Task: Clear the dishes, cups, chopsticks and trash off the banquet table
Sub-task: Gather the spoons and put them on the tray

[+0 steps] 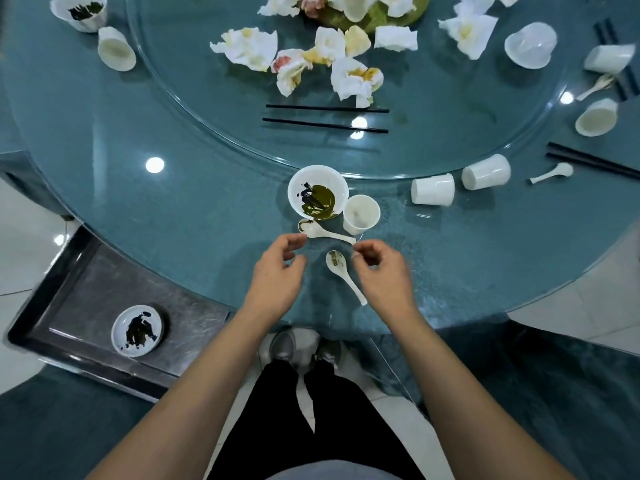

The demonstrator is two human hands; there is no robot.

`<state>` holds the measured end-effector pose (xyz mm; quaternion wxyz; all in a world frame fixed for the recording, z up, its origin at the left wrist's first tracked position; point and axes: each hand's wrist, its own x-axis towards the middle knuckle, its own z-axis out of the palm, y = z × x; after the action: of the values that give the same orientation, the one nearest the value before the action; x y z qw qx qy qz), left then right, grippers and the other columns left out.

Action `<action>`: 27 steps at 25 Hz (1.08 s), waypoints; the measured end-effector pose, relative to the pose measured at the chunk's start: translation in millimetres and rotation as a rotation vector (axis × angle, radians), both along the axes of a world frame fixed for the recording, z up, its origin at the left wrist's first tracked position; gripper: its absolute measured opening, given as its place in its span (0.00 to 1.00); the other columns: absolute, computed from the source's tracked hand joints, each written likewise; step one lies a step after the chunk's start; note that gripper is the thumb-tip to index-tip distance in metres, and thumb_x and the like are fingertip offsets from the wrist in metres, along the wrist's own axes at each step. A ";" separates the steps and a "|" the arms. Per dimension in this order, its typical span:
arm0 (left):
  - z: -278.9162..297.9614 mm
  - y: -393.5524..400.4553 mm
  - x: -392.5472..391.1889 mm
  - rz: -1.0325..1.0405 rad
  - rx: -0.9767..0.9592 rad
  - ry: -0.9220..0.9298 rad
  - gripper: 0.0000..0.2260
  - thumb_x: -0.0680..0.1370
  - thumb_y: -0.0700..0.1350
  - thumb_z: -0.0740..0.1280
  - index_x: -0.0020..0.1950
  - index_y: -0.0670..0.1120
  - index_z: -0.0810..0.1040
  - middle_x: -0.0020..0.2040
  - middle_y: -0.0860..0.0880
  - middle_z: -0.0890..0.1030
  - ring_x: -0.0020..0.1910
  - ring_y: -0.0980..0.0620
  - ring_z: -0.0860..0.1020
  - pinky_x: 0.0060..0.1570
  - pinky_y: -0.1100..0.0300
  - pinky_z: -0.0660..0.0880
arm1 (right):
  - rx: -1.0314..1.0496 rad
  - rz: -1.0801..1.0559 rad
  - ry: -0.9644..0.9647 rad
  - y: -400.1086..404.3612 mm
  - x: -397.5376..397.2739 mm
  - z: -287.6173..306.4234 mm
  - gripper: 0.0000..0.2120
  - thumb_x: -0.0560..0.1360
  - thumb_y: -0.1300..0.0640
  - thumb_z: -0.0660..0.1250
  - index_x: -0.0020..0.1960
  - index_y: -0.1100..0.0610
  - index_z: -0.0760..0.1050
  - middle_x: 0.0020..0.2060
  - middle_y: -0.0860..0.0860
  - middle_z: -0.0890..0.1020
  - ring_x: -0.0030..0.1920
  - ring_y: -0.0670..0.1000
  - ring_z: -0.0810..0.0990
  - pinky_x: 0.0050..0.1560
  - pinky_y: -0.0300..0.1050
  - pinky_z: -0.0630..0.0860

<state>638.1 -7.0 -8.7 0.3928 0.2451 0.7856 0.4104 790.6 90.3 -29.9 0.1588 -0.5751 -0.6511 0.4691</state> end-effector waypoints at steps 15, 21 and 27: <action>-24.0 2.7 8.0 0.340 -0.096 -0.544 0.12 0.84 0.37 0.59 0.64 0.39 0.78 0.61 0.40 0.81 0.61 0.39 0.80 0.58 0.51 0.78 | -0.005 0.084 -0.441 -14.5 -8.8 -29.7 0.03 0.74 0.51 0.73 0.44 0.50 0.83 0.43 0.48 0.86 0.45 0.52 0.83 0.54 0.54 0.81; -26.2 5.9 9.5 0.453 -0.068 -0.716 0.11 0.84 0.42 0.58 0.57 0.44 0.79 0.55 0.42 0.82 0.53 0.44 0.80 0.63 0.46 0.75 | -0.066 0.121 -0.208 -17.6 -24.4 -21.7 0.04 0.72 0.53 0.75 0.39 0.49 0.82 0.34 0.42 0.84 0.36 0.39 0.81 0.44 0.42 0.79; -25.2 4.6 4.0 0.606 -0.017 -0.997 0.18 0.84 0.48 0.58 0.68 0.40 0.75 0.63 0.37 0.81 0.57 0.39 0.80 0.60 0.41 0.77 | -0.150 0.196 -0.119 -19.6 -38.9 -18.4 0.05 0.71 0.52 0.76 0.37 0.48 0.83 0.31 0.40 0.83 0.35 0.39 0.81 0.42 0.40 0.79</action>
<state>642.1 -2.4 -33.9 0.5822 -0.2164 0.5441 0.5641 751.6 70.7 -48.3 0.0298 -0.5458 -0.6757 0.4946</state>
